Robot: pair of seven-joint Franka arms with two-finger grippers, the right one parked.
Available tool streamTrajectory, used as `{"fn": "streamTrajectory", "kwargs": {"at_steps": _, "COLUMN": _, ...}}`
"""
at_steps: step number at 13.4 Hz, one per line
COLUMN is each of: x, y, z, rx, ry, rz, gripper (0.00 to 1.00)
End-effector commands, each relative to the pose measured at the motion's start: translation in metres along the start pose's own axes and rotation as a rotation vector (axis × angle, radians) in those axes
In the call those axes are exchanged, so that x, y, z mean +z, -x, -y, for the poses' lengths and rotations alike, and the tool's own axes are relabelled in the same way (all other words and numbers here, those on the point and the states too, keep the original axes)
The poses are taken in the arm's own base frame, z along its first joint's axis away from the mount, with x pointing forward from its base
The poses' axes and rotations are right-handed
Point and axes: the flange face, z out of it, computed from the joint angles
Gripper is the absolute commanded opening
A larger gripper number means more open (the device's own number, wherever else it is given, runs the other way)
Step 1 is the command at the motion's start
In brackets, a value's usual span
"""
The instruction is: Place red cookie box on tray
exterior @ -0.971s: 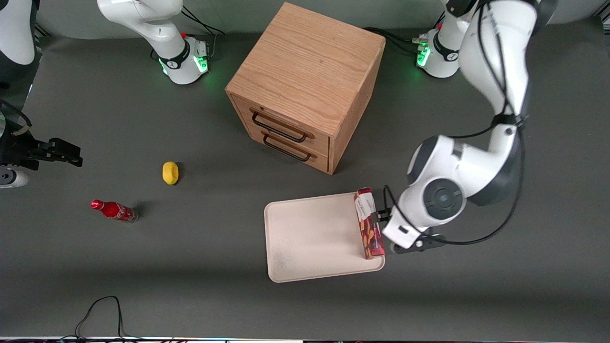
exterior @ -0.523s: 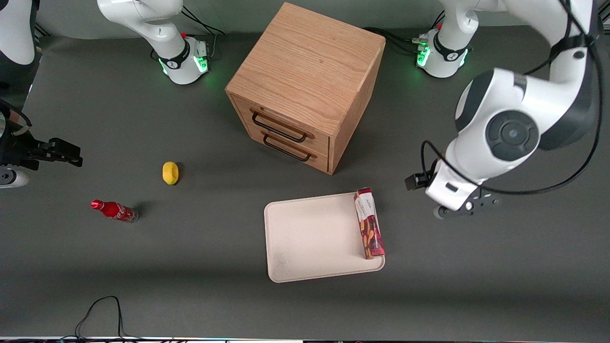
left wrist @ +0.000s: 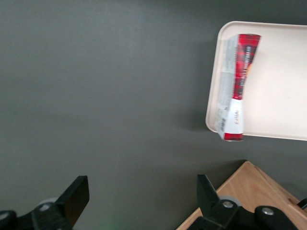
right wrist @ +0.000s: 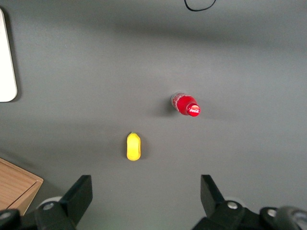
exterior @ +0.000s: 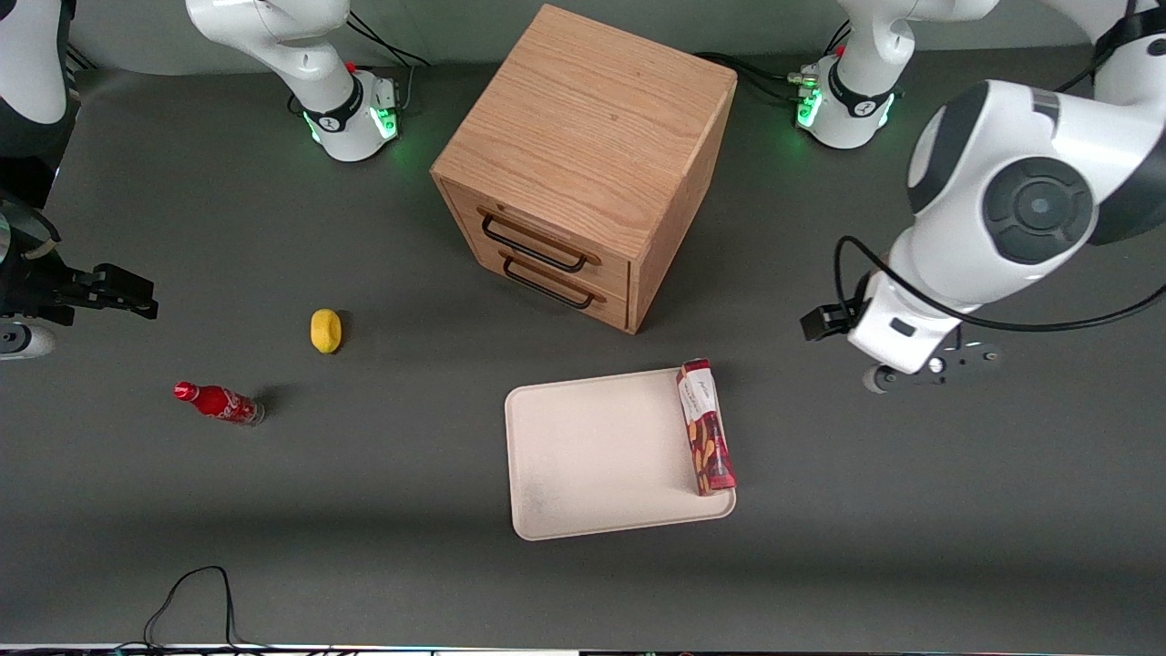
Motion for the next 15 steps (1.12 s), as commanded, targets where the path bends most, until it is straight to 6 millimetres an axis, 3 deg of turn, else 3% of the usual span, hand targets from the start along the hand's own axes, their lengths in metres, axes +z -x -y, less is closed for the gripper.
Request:
{"fn": "streamTrajectory", "kwargs": {"at_steps": 1, "x": -0.021, "y": -0.007, "z": 0.077, "rx": 0.004, "ry": 0.000, "rz": 0.024, "gripper": 1.00}}
{"fn": "streamTrajectory", "kwargs": {"at_steps": 5, "x": -0.044, "y": -0.004, "z": 0.155, "rx": 0.025, "ry": -0.022, "rz": 0.046, "gripper": 1.00}}
{"fn": "streamTrajectory", "kwargs": {"at_steps": 8, "x": -0.044, "y": -0.014, "z": 0.208, "rx": 0.049, "ry": 0.022, "rz": 0.060, "gripper": 1.00}}
{"fn": "streamTrajectory", "kwargs": {"at_steps": 10, "x": -0.046, "y": -0.016, "z": 0.217, "rx": 0.029, "ry": 0.025, "rz": 0.056, "gripper": 1.00}}
{"fn": "streamTrajectory", "kwargs": {"at_steps": 15, "x": -0.051, "y": -0.016, "z": 0.213, "rx": 0.046, "ry": 0.007, "rz": 0.044, "gripper": 1.00}}
